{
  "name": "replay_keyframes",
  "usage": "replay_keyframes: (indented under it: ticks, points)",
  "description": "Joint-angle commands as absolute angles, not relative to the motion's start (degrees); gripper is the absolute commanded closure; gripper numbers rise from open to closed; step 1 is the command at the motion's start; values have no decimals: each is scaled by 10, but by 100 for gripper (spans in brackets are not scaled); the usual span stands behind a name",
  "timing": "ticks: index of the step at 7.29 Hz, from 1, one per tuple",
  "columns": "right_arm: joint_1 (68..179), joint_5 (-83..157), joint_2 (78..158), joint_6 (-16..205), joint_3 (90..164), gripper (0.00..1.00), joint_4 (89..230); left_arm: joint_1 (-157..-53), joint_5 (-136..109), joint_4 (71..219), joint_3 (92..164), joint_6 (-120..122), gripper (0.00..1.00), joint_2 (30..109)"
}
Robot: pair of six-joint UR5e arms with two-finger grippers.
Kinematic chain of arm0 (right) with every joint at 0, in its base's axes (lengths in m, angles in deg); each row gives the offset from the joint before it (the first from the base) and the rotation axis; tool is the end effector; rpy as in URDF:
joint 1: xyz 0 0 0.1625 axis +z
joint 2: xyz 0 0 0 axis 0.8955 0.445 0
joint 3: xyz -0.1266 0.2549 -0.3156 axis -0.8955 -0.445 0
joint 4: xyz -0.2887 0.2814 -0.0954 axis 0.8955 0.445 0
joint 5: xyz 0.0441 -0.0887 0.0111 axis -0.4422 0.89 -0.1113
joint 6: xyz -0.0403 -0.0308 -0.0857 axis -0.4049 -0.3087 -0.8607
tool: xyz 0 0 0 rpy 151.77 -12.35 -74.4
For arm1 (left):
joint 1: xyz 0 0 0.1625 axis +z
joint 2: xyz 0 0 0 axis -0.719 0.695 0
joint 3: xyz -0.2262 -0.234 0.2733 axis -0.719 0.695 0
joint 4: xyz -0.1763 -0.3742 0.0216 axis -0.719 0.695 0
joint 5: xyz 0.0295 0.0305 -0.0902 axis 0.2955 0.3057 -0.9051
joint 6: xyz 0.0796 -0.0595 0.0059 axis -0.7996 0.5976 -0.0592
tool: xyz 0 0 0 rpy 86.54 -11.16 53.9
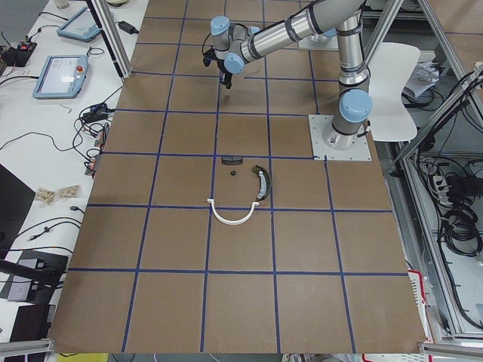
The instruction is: Place bearing gear from tray to pile
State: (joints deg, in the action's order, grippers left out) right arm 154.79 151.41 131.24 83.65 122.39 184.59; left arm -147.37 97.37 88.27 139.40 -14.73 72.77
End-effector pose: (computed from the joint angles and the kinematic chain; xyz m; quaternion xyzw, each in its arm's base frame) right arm 0.1424 -0.5486 0.4623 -0.0413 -0.9972 0.0621 0.0084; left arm -0.2453 -0.5368 0.2193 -0.1073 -0.9931 -0.0464 0.0014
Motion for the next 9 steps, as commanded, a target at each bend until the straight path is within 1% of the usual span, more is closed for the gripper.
replay_keyframes:
  ticks: [1, 2, 4, 5, 7, 9]
  points:
    - [1548, 1514, 1324, 837, 1220, 0, 1846, -1362, 980, 1002, 1323, -218, 100, 699]
    - [1548, 1514, 1346, 836, 1223, 0, 1845, -1297, 981, 1057, 1298, -283, 100, 691]
    - [1549, 1514, 1344, 837, 1226, 0, 1847, -1144, 982, 1076, 1299, -410, 100, 686]
    - [1549, 1514, 1343, 838, 1227, 0, 1848, -1097, 986, 1076, 1301, -454, 100, 690]
    - [1549, 1514, 1343, 838, 1227, 0, 1847, -1016, 984, 1065, 1320, -551, 100, 704]
    - [1549, 1514, 1346, 836, 1224, 0, 1843, -983, 985, 1046, 1352, -567, 100, 719]
